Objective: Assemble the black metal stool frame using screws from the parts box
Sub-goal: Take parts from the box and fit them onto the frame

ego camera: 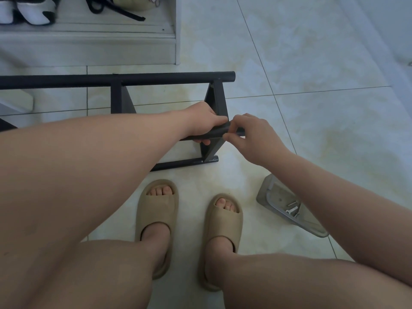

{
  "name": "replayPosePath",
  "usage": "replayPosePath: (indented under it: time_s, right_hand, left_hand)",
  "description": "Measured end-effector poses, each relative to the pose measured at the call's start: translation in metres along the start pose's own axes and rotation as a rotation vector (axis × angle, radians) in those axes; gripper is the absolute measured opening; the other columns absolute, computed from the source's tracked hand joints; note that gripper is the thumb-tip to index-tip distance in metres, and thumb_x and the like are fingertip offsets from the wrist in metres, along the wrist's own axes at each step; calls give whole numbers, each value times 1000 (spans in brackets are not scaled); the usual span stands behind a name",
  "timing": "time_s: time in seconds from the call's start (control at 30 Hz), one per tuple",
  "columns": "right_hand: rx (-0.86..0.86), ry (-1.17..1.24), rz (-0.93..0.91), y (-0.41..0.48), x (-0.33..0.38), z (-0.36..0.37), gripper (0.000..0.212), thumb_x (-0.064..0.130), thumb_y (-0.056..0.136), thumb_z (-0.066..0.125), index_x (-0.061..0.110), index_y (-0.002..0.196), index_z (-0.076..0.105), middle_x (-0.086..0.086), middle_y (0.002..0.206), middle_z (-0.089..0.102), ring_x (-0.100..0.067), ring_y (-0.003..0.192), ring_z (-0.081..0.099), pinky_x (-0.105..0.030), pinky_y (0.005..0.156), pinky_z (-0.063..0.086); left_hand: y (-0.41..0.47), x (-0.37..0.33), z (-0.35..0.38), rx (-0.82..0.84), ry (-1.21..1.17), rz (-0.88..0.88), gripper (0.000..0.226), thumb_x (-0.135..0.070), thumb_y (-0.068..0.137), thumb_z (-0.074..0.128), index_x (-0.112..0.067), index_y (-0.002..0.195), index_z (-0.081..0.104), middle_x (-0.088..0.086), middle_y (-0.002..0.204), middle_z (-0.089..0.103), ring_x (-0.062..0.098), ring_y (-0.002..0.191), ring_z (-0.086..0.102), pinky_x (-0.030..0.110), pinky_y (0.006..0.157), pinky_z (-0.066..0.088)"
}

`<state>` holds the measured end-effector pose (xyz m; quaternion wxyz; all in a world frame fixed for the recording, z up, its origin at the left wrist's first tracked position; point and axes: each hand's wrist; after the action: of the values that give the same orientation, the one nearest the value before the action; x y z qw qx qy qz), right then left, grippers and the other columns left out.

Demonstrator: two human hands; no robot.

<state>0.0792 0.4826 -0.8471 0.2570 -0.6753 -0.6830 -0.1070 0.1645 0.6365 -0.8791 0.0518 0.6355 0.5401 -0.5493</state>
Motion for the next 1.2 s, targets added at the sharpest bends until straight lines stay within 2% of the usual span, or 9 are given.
replayPosePath:
  time_s: [0.17, 0.23, 0.3, 0.43, 0.53, 0.7, 0.97, 1.2]
  right_hand:
    - [-20, -68, -65, -5, -3, 5, 15, 22, 95, 67, 19, 85, 56, -2, 106, 64, -29, 98, 60, -44, 85, 49]
    - [-43, -41, -59, -4, -3, 5, 16, 25, 94, 67, 18, 83, 57, -1, 102, 67, -27, 94, 62, -43, 83, 49]
    - [-66, -17, -51, -2, -2, 4, 14, 28, 94, 67, 16, 91, 60, -1, 94, 68, -27, 87, 60, -42, 79, 50]
    - [-68, 47, -57, -4, -2, 3, 7, 22, 93, 68, 17, 92, 62, 6, 84, 64, -21, 82, 56, -40, 77, 49]
    - [-63, 81, -26, -5, -2, 2, 5, 21, 94, 67, 18, 92, 65, 5, 86, 67, -22, 82, 58, -40, 78, 50]
    - [-93, 6, -23, -7, 2, 7, 5, 21, 96, 63, 16, 95, 64, 7, 87, 61, -26, 87, 57, -43, 78, 51]
    - [-112, 20, 9, -8, 3, 9, 8, 23, 98, 61, 15, 96, 60, -1, 96, 68, -30, 86, 57, -46, 78, 51]
    - [-130, -66, -58, -8, 0, 11, 9, 24, 99, 58, 15, 98, 58, 0, 96, 66, -29, 84, 54, -43, 70, 49]
  left_hand:
    - [0, -2, 1, -17, 9, -18, 36, -40, 96, 56, -7, 89, 68, 5, 48, 62, 18, 40, 60, 24, 48, 48]
    - [-1, -2, 1, -23, 13, -21, 35, -40, 96, 57, -7, 88, 68, 6, 49, 63, 19, 40, 61, 24, 48, 48]
    - [-1, -2, 1, -27, 18, -21, 35, -41, 94, 58, -9, 83, 66, 7, 53, 64, 20, 42, 63, 25, 50, 49]
    - [-1, -2, 1, -28, 47, -20, 36, -43, 94, 57, -9, 82, 65, 8, 51, 65, 18, 38, 58, 23, 48, 47]
    - [-3, -2, 2, -39, 62, -10, 34, -41, 97, 55, -11, 80, 62, 7, 48, 63, 17, 35, 57, 23, 48, 45]
    - [-4, -4, 2, -36, 47, -13, 35, -37, 98, 55, -11, 75, 58, 3, 43, 59, 19, 38, 59, 26, 50, 46]
    - [-6, -7, 1, -24, 41, -19, 35, -31, 101, 52, -9, 74, 57, 4, 42, 58, 18, 37, 59, 26, 49, 45]
    - [-8, -9, 2, -8, 56, -14, 33, -25, 103, 48, -11, 73, 55, 11, 65, 58, 27, 51, 63, 31, 55, 46]
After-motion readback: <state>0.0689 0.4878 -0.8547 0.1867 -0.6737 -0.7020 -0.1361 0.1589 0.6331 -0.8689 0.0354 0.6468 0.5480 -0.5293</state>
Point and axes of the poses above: each hand's wrist, its own y-axis towards the middle knuckle, its own z-axis out of the palm, x = y × z
